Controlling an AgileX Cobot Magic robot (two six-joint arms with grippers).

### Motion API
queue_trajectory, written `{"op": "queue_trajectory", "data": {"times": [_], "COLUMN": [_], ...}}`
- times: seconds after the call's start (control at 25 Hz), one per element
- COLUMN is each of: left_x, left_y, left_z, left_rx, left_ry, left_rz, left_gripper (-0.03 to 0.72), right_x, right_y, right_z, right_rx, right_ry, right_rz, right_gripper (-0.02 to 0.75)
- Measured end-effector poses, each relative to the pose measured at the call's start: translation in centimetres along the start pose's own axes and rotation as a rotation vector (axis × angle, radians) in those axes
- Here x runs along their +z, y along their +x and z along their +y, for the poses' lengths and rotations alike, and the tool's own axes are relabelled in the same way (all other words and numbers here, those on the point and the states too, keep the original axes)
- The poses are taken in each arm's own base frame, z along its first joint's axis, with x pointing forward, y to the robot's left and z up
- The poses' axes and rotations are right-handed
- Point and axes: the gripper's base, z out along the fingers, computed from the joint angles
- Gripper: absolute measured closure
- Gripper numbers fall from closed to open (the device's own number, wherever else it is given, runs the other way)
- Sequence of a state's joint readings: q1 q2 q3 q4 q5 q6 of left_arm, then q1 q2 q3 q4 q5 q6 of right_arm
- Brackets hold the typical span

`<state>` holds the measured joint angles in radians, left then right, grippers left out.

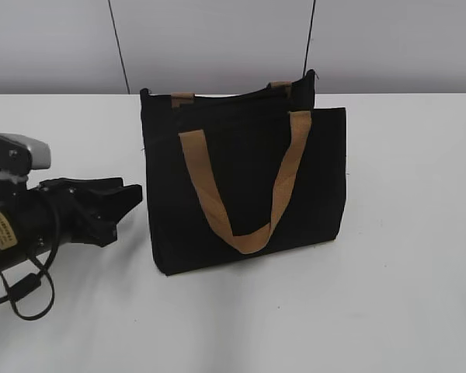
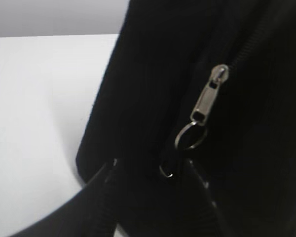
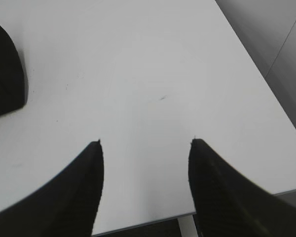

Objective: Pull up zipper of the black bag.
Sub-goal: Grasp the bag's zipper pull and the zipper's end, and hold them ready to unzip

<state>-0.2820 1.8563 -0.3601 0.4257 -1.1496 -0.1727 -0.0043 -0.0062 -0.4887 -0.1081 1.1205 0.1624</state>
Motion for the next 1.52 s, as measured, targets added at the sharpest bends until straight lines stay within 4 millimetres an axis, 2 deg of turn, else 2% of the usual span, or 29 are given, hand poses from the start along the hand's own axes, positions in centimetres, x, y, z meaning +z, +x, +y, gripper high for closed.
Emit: {"op": "queue_trajectory", "data": {"times": [0.08, 0.2, 0.48, 0.68, 0.76, 0.92, 1.04, 1.52], "left_x": [0.9, 2.0, 3.7, 4.6, 4.7, 4.7, 4.7, 4.7], "left_y": [0.0, 0.1, -0.4, -1.0, -1.1, -1.1, -1.0, -1.0], "left_z": [0.1, 0.4, 0.3, 0.7, 0.7, 0.7, 0.6, 0.6], "left_rx": [0.023, 0.046, 0.169, 0.221, 0.225, 0.240, 0.247, 0.250], "left_ry": [0.032, 0.048, 0.146, 0.154, 0.154, 0.169, 0.178, 0.180], "left_rz": [0.013, 0.046, 0.110, 0.130, 0.128, 0.135, 0.139, 0.144], "left_gripper": [0.342, 0.313, 0.306, 0.306, 0.319, 0.399, 0.433, 0.442], "right_x": [0.0, 0.0, 0.0, 0.0, 0.0, 0.0, 0.0, 0.0], "right_y": [0.0, 0.0, 0.0, 0.0, 0.0, 0.0, 0.0, 0.0], "right_z": [0.0, 0.0, 0.0, 0.0, 0.0, 0.0, 0.0, 0.0], "right_rx": [0.000, 0.000, 0.000, 0.000, 0.000, 0.000, 0.000, 0.000], "right_ry": [0.000, 0.000, 0.000, 0.000, 0.000, 0.000, 0.000, 0.000], "right_rz": [0.000, 0.000, 0.000, 0.000, 0.000, 0.000, 0.000, 0.000], "right_gripper": [0.306, 0.306, 0.306, 0.306, 0.306, 0.306, 0.306, 0.306]}}
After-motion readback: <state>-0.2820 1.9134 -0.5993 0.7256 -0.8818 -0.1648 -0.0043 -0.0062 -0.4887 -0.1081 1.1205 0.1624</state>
